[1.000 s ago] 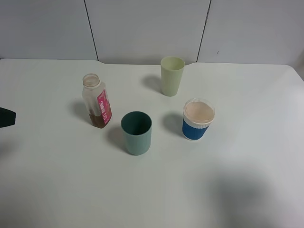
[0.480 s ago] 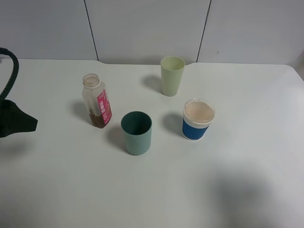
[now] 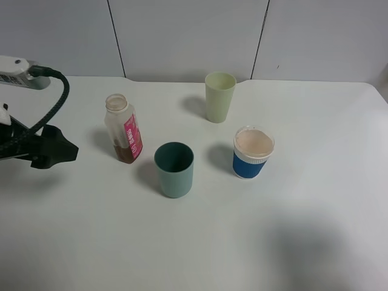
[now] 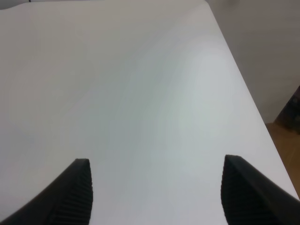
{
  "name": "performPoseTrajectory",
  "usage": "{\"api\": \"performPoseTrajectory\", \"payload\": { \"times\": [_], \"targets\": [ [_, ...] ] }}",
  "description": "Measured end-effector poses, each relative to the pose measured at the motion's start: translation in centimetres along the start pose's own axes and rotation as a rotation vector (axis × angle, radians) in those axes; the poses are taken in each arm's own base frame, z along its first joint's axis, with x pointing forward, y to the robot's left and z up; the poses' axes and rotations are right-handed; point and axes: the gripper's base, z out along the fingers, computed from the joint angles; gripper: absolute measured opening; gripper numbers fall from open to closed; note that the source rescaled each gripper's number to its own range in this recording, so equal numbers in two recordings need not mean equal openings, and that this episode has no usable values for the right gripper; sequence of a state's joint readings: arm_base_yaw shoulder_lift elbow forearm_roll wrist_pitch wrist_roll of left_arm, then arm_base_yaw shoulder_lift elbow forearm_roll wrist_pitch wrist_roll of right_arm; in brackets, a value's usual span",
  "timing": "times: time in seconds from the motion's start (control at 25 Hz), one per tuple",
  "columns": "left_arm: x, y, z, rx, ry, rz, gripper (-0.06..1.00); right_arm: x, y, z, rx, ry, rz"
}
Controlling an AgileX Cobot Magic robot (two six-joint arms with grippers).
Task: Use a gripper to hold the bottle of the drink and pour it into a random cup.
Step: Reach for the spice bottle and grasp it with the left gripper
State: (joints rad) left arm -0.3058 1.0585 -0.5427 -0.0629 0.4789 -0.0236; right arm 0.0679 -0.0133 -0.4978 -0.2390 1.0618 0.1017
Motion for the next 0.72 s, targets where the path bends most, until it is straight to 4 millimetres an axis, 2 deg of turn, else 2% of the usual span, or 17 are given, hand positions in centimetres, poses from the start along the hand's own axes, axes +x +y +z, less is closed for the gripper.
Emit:
{"api": "performPoseTrajectory", "payload": {
  "times": [0.28,0.72],
  "targets": [
    [-0.2,-1.5,2.7,0.012,0.026,0.028,1.00,0.0,0.0,0.0,0.000,0.000,0.000],
    [-0.8,-2.4,6.6,0.040,-0.041,0.028,1.00,0.0,0.0,0.0,0.000,0.000,0.000]
  ]
}}
